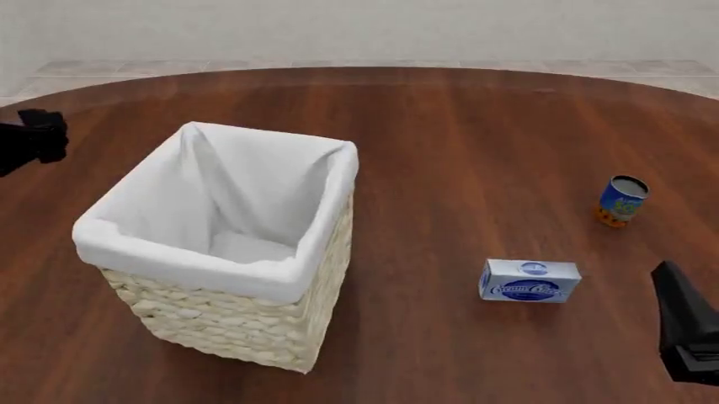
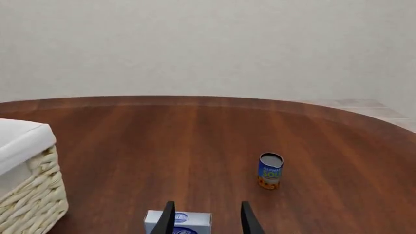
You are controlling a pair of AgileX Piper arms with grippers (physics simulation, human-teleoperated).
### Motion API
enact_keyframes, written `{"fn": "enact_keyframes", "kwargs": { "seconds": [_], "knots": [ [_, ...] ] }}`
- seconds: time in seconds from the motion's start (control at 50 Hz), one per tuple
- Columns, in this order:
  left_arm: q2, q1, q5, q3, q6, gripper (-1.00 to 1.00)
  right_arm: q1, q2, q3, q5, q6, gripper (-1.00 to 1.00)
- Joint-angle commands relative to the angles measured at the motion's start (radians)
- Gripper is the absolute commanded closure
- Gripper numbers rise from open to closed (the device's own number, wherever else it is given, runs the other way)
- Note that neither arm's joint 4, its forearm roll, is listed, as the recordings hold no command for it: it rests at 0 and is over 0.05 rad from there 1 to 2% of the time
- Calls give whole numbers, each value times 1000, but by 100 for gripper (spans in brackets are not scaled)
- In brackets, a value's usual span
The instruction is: Pick up the tomato sauce, and put it in the basket.
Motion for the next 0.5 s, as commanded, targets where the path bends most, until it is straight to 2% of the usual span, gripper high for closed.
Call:
{"fn": "enact_keyframes", "kwargs": {
  "seconds": [0.02,0.22,0.5],
  "knots": [
    [112,-34,15,-69,42,-100,0,1,4,-5,0,-100],
    [186,-61,4,-73,70,-100,0,1,5,-6,0,-100],
    [243,-77,-14,-80,76,-100,0,0,4,-4,0,-100]
  ]
}}
